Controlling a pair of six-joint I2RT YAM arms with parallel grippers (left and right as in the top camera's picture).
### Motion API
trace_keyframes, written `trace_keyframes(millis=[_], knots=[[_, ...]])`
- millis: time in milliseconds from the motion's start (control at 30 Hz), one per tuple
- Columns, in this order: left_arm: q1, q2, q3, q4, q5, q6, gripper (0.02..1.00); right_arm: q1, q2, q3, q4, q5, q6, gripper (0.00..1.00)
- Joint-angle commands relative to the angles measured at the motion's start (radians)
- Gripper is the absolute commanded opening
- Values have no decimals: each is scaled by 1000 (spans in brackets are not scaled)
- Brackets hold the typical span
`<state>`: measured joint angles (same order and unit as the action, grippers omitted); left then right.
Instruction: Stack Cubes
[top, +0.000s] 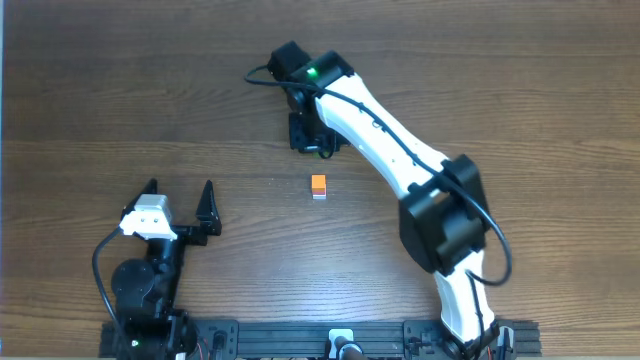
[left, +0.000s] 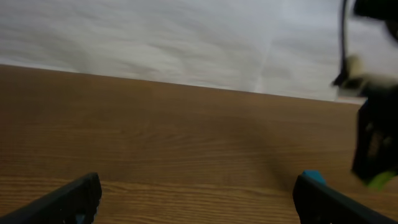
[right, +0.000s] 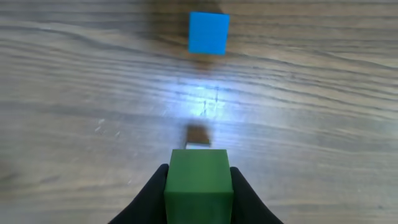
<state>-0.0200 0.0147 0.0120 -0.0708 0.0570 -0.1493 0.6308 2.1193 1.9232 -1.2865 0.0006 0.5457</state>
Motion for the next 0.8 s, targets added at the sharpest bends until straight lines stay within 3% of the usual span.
trace_keyframes(millis=[33, 267, 800], knots=[[-3, -8, -6, 0, 13, 15, 1000, 30, -153, -64, -7, 32, 23, 9], [-3, -8, -6, 0, 13, 15, 1000, 55, -259, -251, 25, 53, 95, 12], [-3, -8, -6, 0, 13, 15, 1000, 92, -195, -283, 71, 34, 150, 12]])
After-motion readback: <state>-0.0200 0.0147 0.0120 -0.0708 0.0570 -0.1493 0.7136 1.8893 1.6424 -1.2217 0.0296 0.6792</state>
